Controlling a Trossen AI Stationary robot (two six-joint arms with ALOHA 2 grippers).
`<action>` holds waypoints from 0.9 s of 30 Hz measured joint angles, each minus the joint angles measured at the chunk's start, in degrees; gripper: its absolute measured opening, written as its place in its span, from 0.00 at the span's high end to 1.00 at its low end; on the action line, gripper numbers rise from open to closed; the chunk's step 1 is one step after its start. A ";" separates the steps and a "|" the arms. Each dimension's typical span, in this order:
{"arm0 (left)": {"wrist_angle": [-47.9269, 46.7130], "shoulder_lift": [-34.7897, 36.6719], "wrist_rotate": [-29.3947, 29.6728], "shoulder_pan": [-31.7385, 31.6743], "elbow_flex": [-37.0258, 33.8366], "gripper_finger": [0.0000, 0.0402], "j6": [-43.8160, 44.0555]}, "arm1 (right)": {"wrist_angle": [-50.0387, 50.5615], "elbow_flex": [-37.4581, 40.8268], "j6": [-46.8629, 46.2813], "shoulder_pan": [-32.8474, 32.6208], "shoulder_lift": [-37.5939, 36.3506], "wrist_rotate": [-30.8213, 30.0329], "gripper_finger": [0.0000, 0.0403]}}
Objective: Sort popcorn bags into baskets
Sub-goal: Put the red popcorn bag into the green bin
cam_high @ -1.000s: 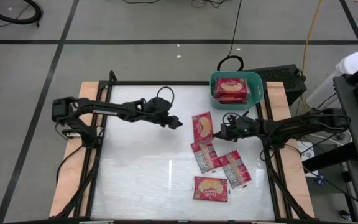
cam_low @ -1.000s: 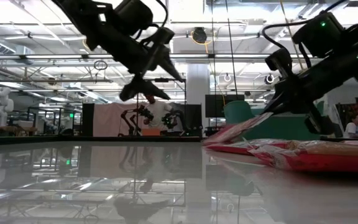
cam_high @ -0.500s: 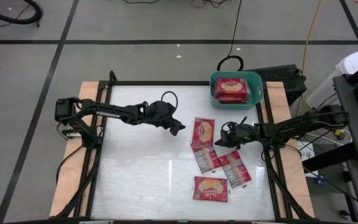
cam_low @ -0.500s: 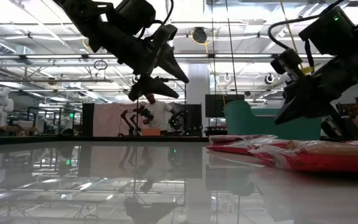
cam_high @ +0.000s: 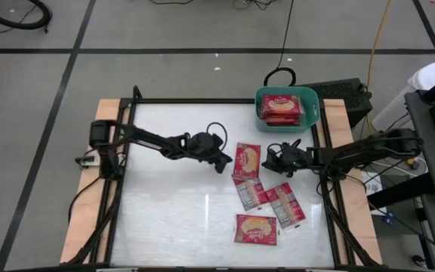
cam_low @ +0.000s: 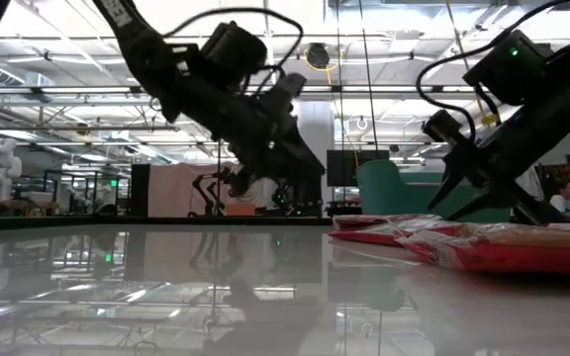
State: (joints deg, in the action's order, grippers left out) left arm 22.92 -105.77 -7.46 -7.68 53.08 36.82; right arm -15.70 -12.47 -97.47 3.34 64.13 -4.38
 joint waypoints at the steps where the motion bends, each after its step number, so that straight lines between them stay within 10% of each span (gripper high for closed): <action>1: 0.82 -0.79 -0.02 0.11 0.02 0.85 0.49 | 0.08 0.06 0.05 0.05 0.61 0.02 0.74; 15: 4.15 -6.57 -0.07 1.86 0.04 0.87 2.67 | -17.59 -3.33 4.59 0.63 17.93 -1.50 0.49; 27: 4.37 -5.21 -3.95 0.76 0.06 0.86 2.99 | -19.54 -7.71 13.99 3.93 21.63 1.64 0.95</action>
State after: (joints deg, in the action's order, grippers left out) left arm 27.28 -110.97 -11.41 -6.92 53.15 39.81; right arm -35.23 -20.18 -83.48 7.26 85.76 -2.74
